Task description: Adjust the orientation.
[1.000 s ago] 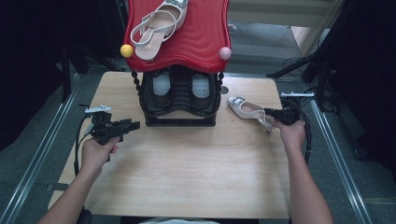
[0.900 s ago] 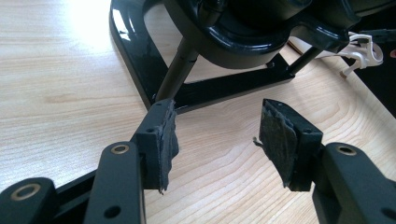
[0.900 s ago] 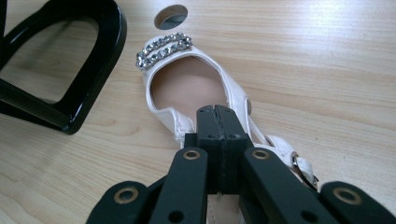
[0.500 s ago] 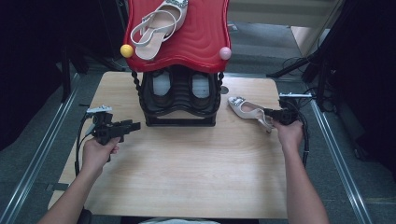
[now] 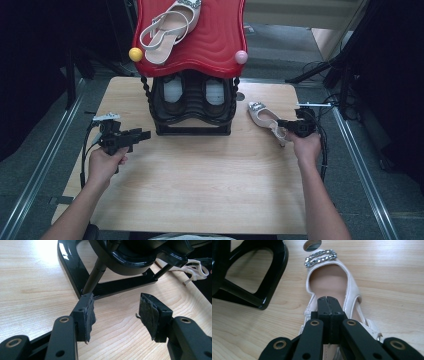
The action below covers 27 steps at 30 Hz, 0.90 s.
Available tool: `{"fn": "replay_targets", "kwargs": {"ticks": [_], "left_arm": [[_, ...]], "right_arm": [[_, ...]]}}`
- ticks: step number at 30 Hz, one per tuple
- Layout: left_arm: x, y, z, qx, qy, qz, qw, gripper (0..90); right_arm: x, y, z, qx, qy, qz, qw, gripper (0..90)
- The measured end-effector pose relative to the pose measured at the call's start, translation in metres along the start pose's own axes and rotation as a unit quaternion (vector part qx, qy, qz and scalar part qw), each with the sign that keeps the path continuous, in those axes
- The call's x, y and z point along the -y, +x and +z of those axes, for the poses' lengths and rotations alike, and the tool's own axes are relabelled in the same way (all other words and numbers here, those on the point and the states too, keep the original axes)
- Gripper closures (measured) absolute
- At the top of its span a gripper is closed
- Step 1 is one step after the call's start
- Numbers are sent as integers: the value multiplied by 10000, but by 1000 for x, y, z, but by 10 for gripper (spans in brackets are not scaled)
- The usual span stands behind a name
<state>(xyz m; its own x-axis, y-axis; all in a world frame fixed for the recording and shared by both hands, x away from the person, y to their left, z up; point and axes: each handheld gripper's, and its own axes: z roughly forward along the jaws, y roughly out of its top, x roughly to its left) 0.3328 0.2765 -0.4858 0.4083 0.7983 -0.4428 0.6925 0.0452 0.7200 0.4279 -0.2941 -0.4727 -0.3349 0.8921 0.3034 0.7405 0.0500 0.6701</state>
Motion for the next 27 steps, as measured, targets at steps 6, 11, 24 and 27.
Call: {"fn": "replay_targets", "kwargs": {"ticks": [6,11,24,27], "left_arm": [[-1,1,0,25,22,-45,10000,462],[-1,1,0,15,29,-18,10000,462],[-1,1,0,-4,74,-15,10000,462],[-2,1,0,-3,77,-23,10000,461]], "right_arm": [[5,11,4,-152,-51,90,9998,900],[5,18,10,-258,-26,149,9996,900],[7,14,2,-194,-230,123,9995,880],[5,13,-3,-168,-334,76,9993,854]]}}
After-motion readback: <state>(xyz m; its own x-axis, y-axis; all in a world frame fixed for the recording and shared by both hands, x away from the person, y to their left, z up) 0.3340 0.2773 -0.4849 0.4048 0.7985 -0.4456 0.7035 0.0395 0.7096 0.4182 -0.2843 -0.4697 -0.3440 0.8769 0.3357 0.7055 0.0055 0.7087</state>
